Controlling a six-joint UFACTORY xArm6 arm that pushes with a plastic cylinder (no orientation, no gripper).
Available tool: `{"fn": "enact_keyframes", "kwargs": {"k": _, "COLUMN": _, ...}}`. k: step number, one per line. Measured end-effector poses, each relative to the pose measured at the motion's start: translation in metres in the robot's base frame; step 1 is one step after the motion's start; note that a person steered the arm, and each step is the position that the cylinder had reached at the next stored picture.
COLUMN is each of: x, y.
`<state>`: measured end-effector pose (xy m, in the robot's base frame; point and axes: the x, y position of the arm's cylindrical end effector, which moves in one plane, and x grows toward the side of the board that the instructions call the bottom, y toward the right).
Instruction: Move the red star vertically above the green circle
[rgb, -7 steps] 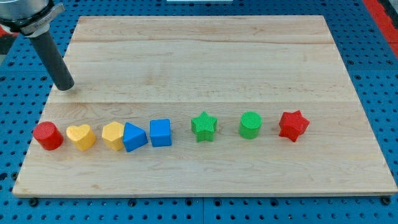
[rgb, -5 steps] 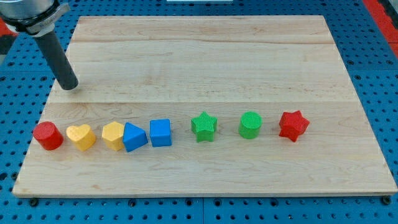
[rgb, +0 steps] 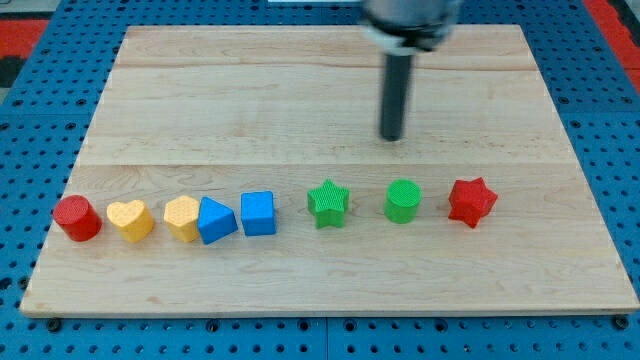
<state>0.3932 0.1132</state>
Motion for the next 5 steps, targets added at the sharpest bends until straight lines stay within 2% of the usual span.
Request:
{"fn": "enact_keyframes", "kwargs": {"k": 4, "x": -0.004, "y": 0.001}}
{"fn": "enact_keyframes", "kwargs": {"k": 5, "x": 0.024, "y": 0.045}}
